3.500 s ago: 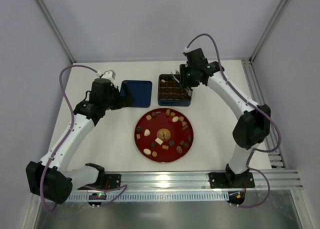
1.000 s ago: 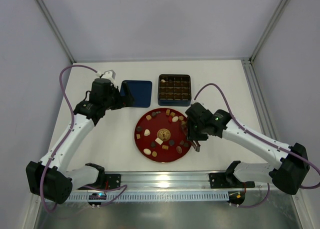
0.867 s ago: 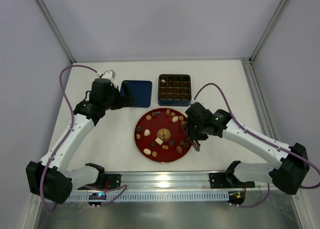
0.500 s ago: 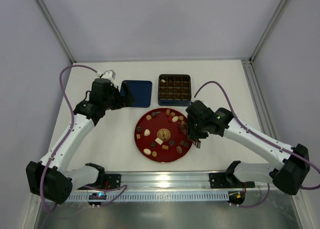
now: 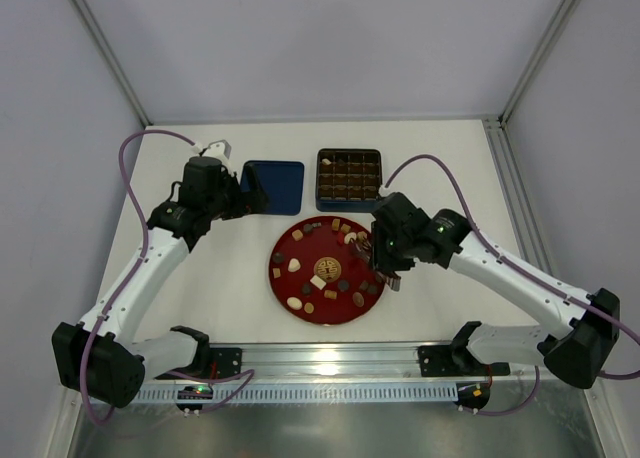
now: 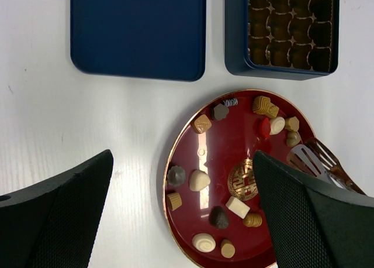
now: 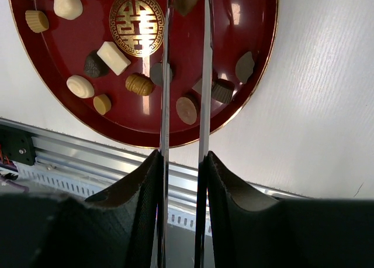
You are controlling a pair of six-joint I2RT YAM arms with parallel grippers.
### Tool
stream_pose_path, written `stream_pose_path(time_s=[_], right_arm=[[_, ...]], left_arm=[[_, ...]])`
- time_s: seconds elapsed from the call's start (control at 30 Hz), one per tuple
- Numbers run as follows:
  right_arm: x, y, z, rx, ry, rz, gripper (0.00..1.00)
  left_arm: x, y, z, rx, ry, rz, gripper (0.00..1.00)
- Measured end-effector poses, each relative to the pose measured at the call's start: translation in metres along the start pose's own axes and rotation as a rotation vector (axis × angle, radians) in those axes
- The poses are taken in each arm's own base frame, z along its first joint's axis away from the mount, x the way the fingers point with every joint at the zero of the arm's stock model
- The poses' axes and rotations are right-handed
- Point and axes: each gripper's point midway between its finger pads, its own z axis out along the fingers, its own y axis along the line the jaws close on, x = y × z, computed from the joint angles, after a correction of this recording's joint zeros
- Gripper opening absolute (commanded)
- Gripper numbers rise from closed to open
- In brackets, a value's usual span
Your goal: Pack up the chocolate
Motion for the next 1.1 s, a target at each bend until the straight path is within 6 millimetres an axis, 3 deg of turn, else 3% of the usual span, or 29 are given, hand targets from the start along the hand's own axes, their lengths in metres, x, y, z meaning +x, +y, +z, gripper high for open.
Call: stream_pose_path(time_s=[0.47,0.63,0.8,1.1], right_arm=[[0.022,0.010,0.027,-0.032,0.126,-0.061,0.33],[0.025,0.010,0.035,-0.027,0.148,-0.083,0.39],[0.025,0.009,0.036,-0.024,0.148,-0.094,0.46],[0.015,0.013,0.026,-0.019,0.125,-0.096,0.46]], left_arm=[[0.000,0.000,0.000,0.000,0.000,0.000,1.00],[0.000,0.000,0.000,0.000,0.000,0.000,1.00],[0.000,0.000,0.000,0.000,0.000,0.000,1.00],[0.000,0.000,0.000,0.000,0.000,0.000,1.00]])
